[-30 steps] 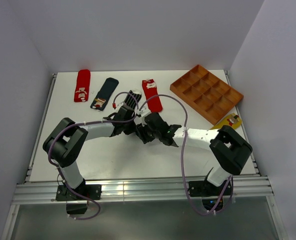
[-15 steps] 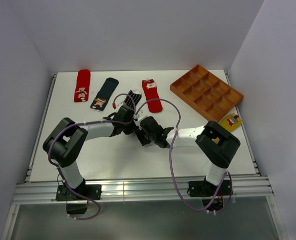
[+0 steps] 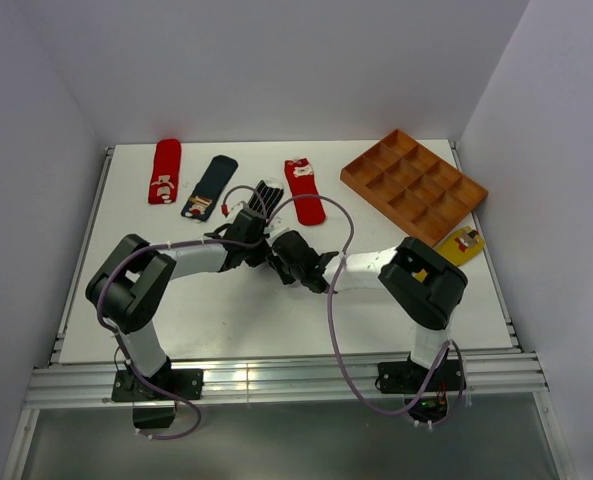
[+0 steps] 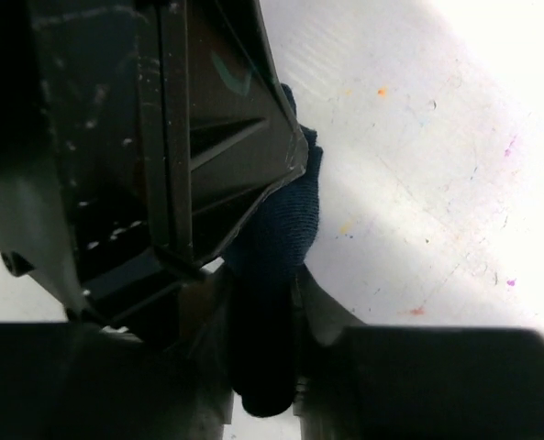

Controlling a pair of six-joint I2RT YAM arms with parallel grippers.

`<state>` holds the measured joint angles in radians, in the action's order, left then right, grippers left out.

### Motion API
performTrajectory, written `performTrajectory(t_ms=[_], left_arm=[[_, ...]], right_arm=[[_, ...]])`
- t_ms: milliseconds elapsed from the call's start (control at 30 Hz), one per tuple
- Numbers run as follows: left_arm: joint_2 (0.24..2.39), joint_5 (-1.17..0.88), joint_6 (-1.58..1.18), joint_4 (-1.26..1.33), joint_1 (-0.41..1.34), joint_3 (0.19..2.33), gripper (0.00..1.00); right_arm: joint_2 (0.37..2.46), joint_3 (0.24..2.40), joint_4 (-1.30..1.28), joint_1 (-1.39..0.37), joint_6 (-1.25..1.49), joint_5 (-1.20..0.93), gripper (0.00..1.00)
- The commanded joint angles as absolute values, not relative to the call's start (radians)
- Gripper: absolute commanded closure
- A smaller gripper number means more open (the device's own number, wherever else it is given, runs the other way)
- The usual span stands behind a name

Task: Roll the socks
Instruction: Pick up the sock at the center of the board.

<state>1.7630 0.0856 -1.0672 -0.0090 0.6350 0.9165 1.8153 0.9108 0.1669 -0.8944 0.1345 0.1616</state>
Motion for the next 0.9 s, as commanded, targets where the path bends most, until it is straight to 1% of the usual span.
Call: performTrajectory(t_ms=[0, 67, 100, 133, 167, 200, 267, 300, 367, 400, 500, 567, 667, 733, 767, 833, 867], left_arm=[[1.760, 0.060, -1.054, -0.040, 0.664, 0.910, 1.00], [1.738, 0.072, -1.057, -0.034, 0.663, 0.901, 0.99], [1.730, 0.074, -1.060, -0.035, 0.658, 0.899, 0.95], [1.712, 0.074, -1.061, -0.034, 0.655, 0.896, 0.93], [1.703, 0.077, -1.063, -0.034, 0.652, 0.890, 0.89], [1.680, 0.080, -1.066, -0.034, 0.643, 0.888, 0.82], [1.654, 0.084, -1.071, -0.040, 0.623, 0.884, 0.75], [1.626, 0.084, -1.071, -0.046, 0.615, 0.885, 0.67], [1.594, 0.083, -1.069, -0.058, 0.585, 0.891, 0.59], [1.576, 0.084, -1.065, -0.067, 0.574, 0.896, 0.52], [1.470, 0.097, -1.039, -0.129, 0.528, 0.933, 0.43], [1.424, 0.101, -1.010, -0.188, 0.482, 0.963, 0.39], [1.323, 0.103, -0.964, -0.253, 0.407, 0.988, 0.34], [1.246, 0.095, -0.940, -0.282, 0.370, 0.994, 0.32], [1.223, 0.095, -0.916, -0.311, 0.333, 0.999, 0.29], [1.152, 0.103, -0.884, -0.337, 0.302, 0.999, 0.26], [1.131, 0.110, -0.856, -0.366, 0.276, 0.997, 0.22]], right_arm=[[1.882, 0.925, 0.065, -0.897, 0.132, 0.202, 0.82], [1.876, 0.919, 0.049, -0.885, 0.147, 0.199, 0.91], [1.870, 0.910, 0.035, -0.881, 0.155, 0.198, 0.99], [1.862, 0.902, 0.032, -0.870, 0.163, 0.196, 1.00], [1.839, 0.894, 0.028, -0.865, 0.175, 0.189, 1.00], [1.829, 0.875, 0.028, -0.862, 0.179, 0.189, 1.00], [1.792, 0.861, 0.015, -0.857, 0.193, 0.189, 1.00], [1.778, 0.844, 0.008, -0.856, 0.196, 0.193, 1.00], [1.729, 0.813, 0.008, -0.854, 0.207, 0.196, 1.00], [1.711, 0.804, 0.008, -0.853, 0.210, 0.198, 1.00], [1.629, 0.792, -0.043, -0.833, 0.213, 0.225, 1.00], [1.556, 0.796, -0.057, -0.815, 0.221, 0.209, 1.00], [1.462, 0.842, -0.147, -0.767, 0.204, 0.228, 1.00], [1.401, 0.871, -0.179, -0.710, 0.175, 0.238, 1.00], [1.382, 0.899, -0.205, -0.683, 0.160, 0.242, 1.00], [1.338, 0.928, -0.225, -0.594, 0.109, 0.253, 1.00], [1.330, 0.963, -0.242, -0.562, 0.097, 0.256, 1.00]])
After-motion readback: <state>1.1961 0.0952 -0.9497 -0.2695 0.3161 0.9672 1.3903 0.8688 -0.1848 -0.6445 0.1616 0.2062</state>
